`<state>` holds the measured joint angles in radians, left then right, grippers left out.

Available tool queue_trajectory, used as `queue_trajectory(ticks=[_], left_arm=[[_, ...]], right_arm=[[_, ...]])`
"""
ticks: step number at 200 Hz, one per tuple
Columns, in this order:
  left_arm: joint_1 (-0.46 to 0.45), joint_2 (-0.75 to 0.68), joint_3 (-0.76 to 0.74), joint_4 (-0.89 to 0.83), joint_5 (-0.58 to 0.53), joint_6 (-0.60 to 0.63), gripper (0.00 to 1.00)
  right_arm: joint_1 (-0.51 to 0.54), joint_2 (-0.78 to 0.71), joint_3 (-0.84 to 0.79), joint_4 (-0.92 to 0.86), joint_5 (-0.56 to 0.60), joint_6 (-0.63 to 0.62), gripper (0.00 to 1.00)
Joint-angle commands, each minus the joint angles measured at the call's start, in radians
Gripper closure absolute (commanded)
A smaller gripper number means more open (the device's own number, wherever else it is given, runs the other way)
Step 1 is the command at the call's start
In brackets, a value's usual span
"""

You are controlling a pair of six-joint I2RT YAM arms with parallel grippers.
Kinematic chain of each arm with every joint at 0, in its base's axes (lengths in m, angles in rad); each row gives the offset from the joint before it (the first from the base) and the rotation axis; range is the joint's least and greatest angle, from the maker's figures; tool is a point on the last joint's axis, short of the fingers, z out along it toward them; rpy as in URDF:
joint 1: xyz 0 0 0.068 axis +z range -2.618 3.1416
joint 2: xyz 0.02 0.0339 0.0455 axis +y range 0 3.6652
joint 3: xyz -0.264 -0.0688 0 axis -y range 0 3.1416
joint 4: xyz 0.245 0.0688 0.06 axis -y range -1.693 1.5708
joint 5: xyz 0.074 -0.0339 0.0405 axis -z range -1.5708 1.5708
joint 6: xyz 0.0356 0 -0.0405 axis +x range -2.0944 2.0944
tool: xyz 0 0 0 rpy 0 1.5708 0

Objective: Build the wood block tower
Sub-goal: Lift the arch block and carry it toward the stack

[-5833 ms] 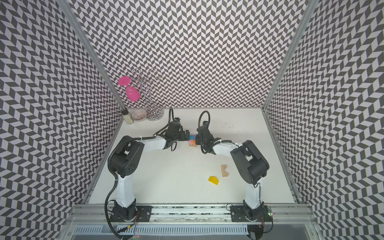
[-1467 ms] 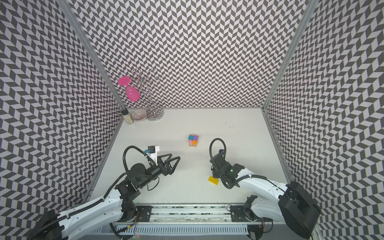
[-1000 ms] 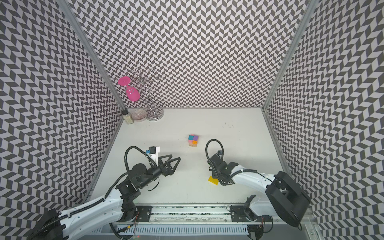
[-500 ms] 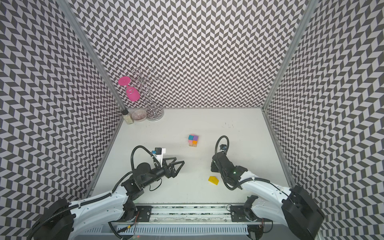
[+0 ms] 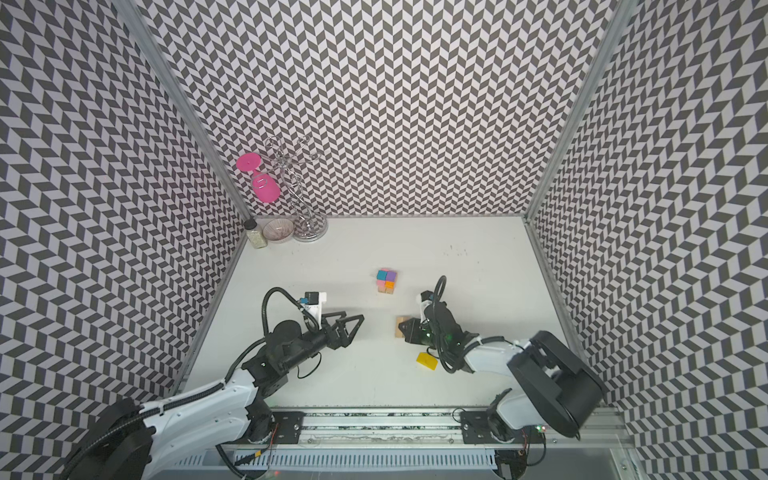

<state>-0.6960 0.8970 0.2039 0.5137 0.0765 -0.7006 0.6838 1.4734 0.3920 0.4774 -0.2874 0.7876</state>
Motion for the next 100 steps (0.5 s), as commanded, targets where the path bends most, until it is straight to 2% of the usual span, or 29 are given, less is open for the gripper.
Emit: queue_trajectory(ticks=[1,39,100], left_arm=[[0.039,-0.057,-0.006,-0.052,-0.046,0.009,0.00],[0.077,-0.075,-0.014,-0.065,-0.042,0.016,0.00],[0.096,-0.069,-0.012,-0.061,-0.020,0.019,0.00]], right_arm=[[0.033,0.059,0.038,0.130,-0.098,0.003,1.00],[0.042,0.114,0.092,0.059,-0.086,-0.047,1.00],[-0.004,0.114,0.092,-0.029,-0.027,-0.100,0.78]])
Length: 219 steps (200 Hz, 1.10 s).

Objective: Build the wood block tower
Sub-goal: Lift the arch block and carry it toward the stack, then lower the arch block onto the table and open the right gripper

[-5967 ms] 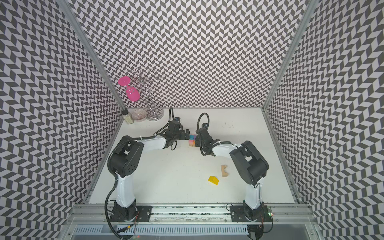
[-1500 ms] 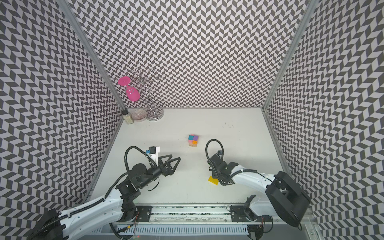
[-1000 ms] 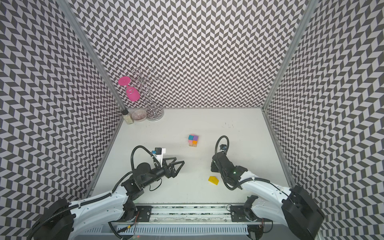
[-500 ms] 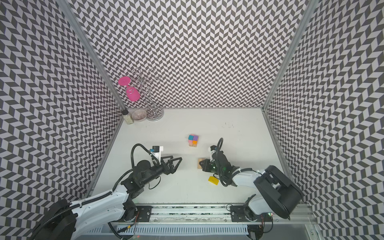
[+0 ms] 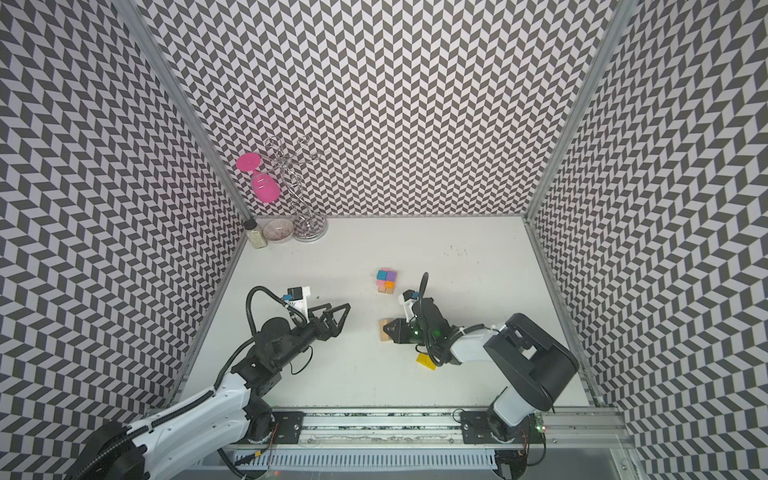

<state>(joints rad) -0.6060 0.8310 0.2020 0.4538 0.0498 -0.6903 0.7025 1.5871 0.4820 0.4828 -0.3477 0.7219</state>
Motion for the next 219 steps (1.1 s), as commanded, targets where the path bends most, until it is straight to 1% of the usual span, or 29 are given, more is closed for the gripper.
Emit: queue_trajectory(ticks=[1,13,27,38,60,83,97,102,119,131,155,185,202,219], left_arm=[[0.006,-0.003,-0.010,-0.001,0.007,0.009,0.00],[0.008,-0.004,-0.010,0.000,0.007,0.009,0.00],[0.009,-0.004,-0.009,0.000,0.009,0.009,0.00],[0.009,-0.003,-0.010,0.003,0.009,0.009,0.00],[0.010,-0.001,-0.009,0.008,0.012,0.011,0.00],[0.014,0.002,-0.007,0.005,0.004,0.022,0.00],[0.023,0.002,-0.003,-0.007,-0.014,0.038,0.00],[0.028,0.001,-0.003,-0.015,-0.026,0.045,0.00],[0.048,-0.004,-0.004,-0.038,-0.069,0.064,0.00],[0.066,-0.010,-0.007,-0.052,-0.091,0.081,0.00],[0.102,-0.031,-0.006,-0.094,-0.145,0.121,0.00],[0.117,-0.072,-0.007,-0.153,-0.297,0.157,0.00],[0.117,-0.091,-0.015,-0.167,-0.370,0.162,0.00],[0.119,-0.100,-0.030,-0.153,-0.387,0.164,0.00]], right_arm=[[-0.024,0.000,0.001,-0.035,0.033,-0.035,0.78],[-0.038,-0.005,-0.009,-0.036,0.036,-0.038,0.75],[-0.049,-0.010,-0.015,-0.046,0.046,-0.045,0.68],[-0.057,-0.014,-0.015,-0.063,0.059,-0.055,0.65],[-0.062,-0.052,-0.007,-0.134,0.131,-0.090,0.60],[-0.056,-0.132,-0.001,-0.212,0.194,-0.139,0.53],[-0.024,-0.186,0.009,-0.267,0.241,-0.175,0.48],[-0.007,-0.203,0.015,-0.292,0.276,-0.182,0.46],[0.065,-0.248,0.025,-0.353,0.374,-0.197,0.38],[0.109,-0.257,0.018,-0.367,0.422,-0.194,0.34],[0.174,-0.226,0.017,-0.382,0.463,-0.191,0.33],[0.247,-0.144,0.065,-0.432,0.561,-0.181,0.32],[0.254,-0.097,0.094,-0.472,0.630,-0.154,0.32],[0.252,-0.071,0.116,-0.527,0.730,-0.099,0.34]])
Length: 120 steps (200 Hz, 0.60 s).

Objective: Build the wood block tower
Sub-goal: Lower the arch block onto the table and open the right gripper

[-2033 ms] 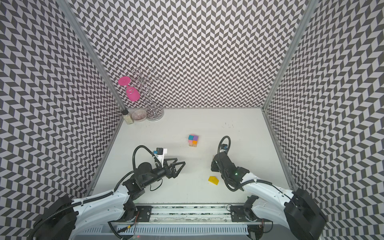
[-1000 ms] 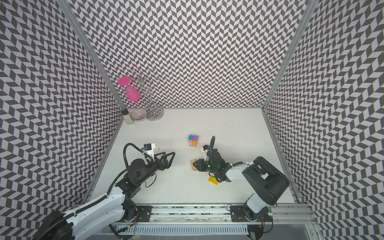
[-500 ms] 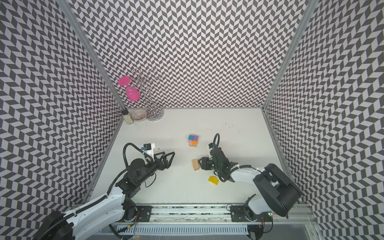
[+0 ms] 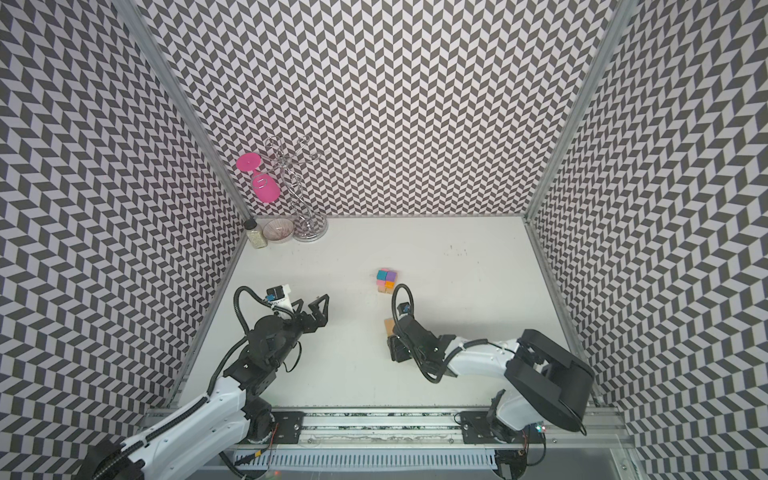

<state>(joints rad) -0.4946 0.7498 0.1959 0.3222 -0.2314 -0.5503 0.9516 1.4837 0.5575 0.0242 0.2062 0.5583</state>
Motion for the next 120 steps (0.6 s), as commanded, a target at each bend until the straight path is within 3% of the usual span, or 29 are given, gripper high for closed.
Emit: queue_trajectory(ticks=[1,32,74,120], left_arm=[[0.008,-0.019,-0.025,-0.021,-0.106,0.025,0.00],[0.008,-0.015,-0.024,-0.015,-0.088,0.030,0.00],[0.007,-0.015,-0.021,-0.018,-0.070,0.030,0.00],[0.008,-0.031,-0.023,-0.023,-0.060,0.029,0.00]], right_arm=[[0.004,0.034,0.040,-0.071,0.182,0.067,0.34],[-0.029,0.042,0.054,-0.110,0.253,0.096,0.34],[-0.119,0.043,0.061,-0.100,0.219,0.083,0.35],[-0.054,-0.034,0.048,-0.114,0.176,0.047,0.36]])
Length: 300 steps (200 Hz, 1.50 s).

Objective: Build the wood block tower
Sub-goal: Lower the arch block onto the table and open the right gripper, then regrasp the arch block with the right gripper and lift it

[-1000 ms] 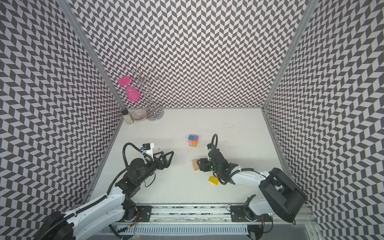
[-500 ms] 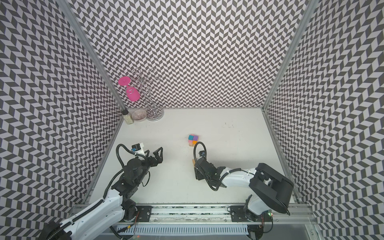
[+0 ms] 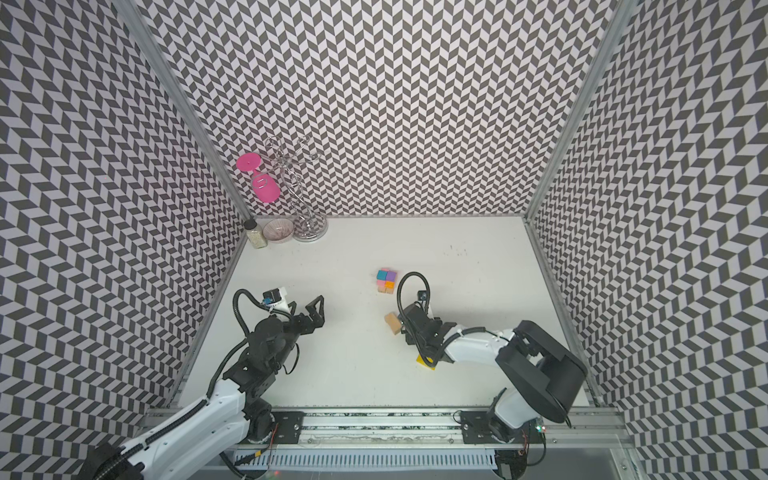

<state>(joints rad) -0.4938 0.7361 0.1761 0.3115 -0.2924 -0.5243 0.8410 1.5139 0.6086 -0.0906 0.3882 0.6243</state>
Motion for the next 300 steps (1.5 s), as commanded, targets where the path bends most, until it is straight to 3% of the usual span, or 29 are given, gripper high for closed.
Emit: queue_trajectory(ticks=[1,33,65,96,139,206,260,287,300], left_arm=[[0.007,-0.018,-0.003,-0.012,0.001,0.003,0.00],[0.007,-0.023,-0.006,-0.006,0.005,0.004,0.00],[0.008,-0.021,-0.006,-0.007,0.010,0.002,0.00],[0.009,-0.023,-0.003,-0.012,0.016,0.000,0.00],[0.011,-0.021,0.000,-0.011,0.021,0.001,0.00],[0.011,-0.014,0.002,-0.003,0.030,0.001,0.00],[0.013,-0.015,0.003,-0.002,0.036,0.001,0.00],[0.012,-0.015,0.002,0.000,0.039,0.001,0.00],[0.012,-0.017,0.002,0.000,0.041,0.000,0.00]], right_arm=[[0.061,-0.067,-0.004,0.001,-0.006,-0.020,0.36],[0.151,-0.123,-0.050,0.052,-0.057,-0.017,0.32],[0.163,-0.036,-0.026,0.058,-0.010,0.020,0.30],[0.156,0.095,0.045,0.027,0.065,0.045,0.29],[0.123,0.152,0.076,0.071,0.075,0.035,0.28],[-0.001,0.127,0.026,0.094,0.045,0.031,0.29],[0.063,0.108,0.059,0.073,-0.010,0.037,0.31],[0.132,0.164,0.129,0.042,-0.016,0.102,0.20],[0.135,0.214,0.161,0.034,-0.008,0.130,0.06]])
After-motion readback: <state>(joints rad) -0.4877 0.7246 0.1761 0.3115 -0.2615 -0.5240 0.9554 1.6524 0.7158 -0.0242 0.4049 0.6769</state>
